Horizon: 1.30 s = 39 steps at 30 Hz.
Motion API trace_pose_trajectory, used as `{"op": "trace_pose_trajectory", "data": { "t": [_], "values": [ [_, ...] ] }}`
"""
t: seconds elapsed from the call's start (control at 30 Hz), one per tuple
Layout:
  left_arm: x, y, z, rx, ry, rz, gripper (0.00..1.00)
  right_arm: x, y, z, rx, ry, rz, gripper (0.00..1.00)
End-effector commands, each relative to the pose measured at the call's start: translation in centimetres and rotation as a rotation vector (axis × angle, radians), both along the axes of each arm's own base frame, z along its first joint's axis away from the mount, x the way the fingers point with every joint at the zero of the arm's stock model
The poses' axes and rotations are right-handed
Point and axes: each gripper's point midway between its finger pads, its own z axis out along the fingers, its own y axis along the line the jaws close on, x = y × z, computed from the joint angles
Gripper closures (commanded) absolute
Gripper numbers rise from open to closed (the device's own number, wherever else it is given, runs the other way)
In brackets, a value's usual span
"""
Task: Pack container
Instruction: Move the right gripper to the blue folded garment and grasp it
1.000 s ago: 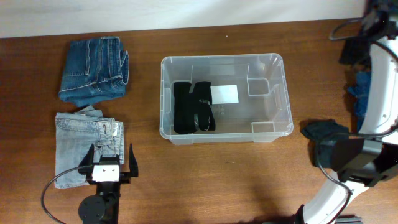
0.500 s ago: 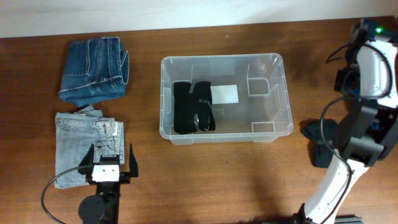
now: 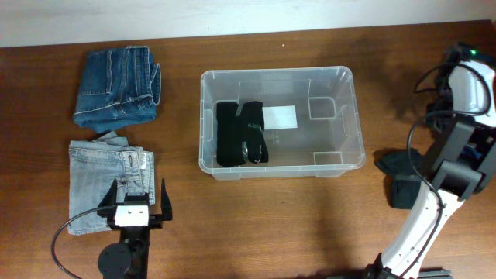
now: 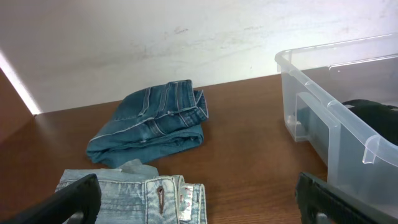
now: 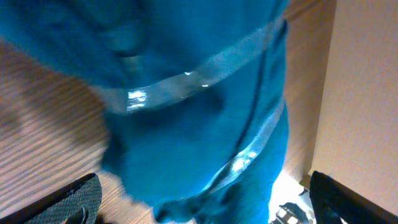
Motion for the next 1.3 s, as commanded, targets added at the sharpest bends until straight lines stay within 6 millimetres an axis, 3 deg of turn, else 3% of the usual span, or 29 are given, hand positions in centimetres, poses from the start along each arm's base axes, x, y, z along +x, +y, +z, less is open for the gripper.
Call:
{"op": "trace_pose_trajectory", "data": {
  "t": [0.0,0.23,0.43,1.27],
  "values": [
    [0.0,-0.1,-0.1,0.011,0.000,-0.008,0.01,-1.4,-1.4,-0.6,-0.011,0.024,-0.032,0.01],
    [0.0,-0.1,-0.1,0.012,0.000,-0.008,0.01,-0.8,-0.2,-2.7,0.081,0.029,0.044,0.01],
    [0.0,-0.1,-0.1,0.012,0.000,-0.008,0.01,-0.4,0.2,-3.1,0.086,0.037,0.080,0.02],
    [0.0,-0.1,-0.1,0.011,0.000,-0.008,0.01,-1.0,-1.8,-5.1,-0.031,0.109,0.151,0.00]
  ]
}}
